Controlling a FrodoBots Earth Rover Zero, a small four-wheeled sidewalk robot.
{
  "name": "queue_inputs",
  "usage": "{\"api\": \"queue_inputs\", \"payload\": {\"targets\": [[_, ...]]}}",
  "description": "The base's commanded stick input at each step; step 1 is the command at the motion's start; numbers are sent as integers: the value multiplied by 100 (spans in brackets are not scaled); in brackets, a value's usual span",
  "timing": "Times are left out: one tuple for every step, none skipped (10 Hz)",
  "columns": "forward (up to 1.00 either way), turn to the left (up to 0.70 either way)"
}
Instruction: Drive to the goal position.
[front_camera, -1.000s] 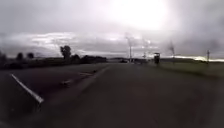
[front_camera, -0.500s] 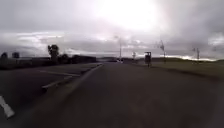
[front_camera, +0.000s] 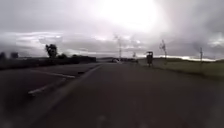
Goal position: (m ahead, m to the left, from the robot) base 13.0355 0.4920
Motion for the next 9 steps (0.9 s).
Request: {"api": "queue_inputs", "payload": {"targets": [[100, 0], [100, 0], [100, 0], [100, 0], [100, 0], [100, 0], [100, 0], [100, 0], [100, 0]]}}
